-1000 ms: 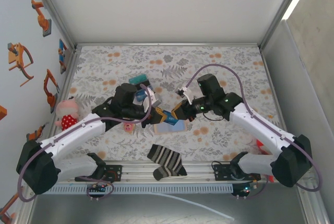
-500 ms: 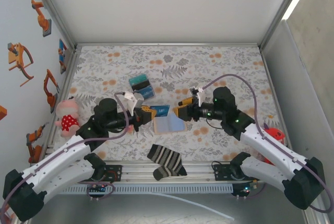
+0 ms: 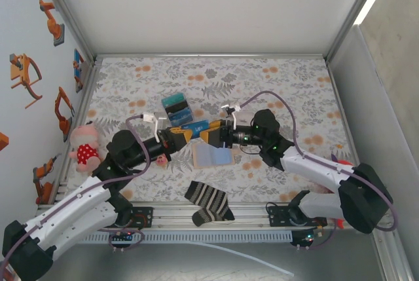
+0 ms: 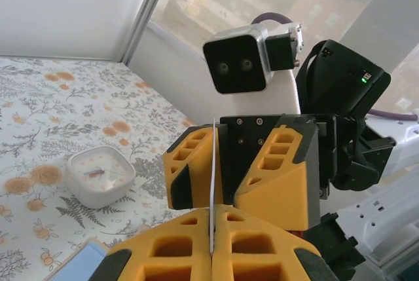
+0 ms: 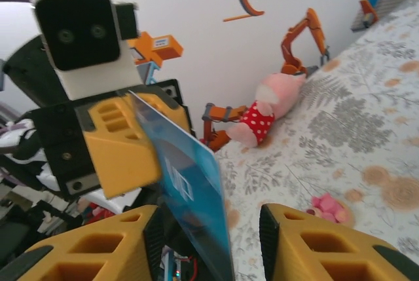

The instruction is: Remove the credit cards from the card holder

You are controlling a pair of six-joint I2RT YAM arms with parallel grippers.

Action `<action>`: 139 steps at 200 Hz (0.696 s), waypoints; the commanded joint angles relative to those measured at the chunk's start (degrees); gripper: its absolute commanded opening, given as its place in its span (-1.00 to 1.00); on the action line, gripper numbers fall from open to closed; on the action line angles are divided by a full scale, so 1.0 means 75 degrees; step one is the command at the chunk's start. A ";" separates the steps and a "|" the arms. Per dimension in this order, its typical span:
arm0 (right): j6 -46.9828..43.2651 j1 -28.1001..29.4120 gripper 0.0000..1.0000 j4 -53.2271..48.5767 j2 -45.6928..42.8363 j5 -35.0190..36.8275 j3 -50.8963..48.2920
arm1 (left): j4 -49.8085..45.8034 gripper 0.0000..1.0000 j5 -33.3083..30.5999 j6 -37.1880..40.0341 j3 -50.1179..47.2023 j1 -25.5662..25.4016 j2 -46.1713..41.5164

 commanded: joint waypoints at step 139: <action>-0.2114 0.0137 -1.00 -0.3522 -0.0752 -0.0958 0.1303 | -0.5303 0.16 -0.0318 0.3197 0.2683 -0.0009 -0.0431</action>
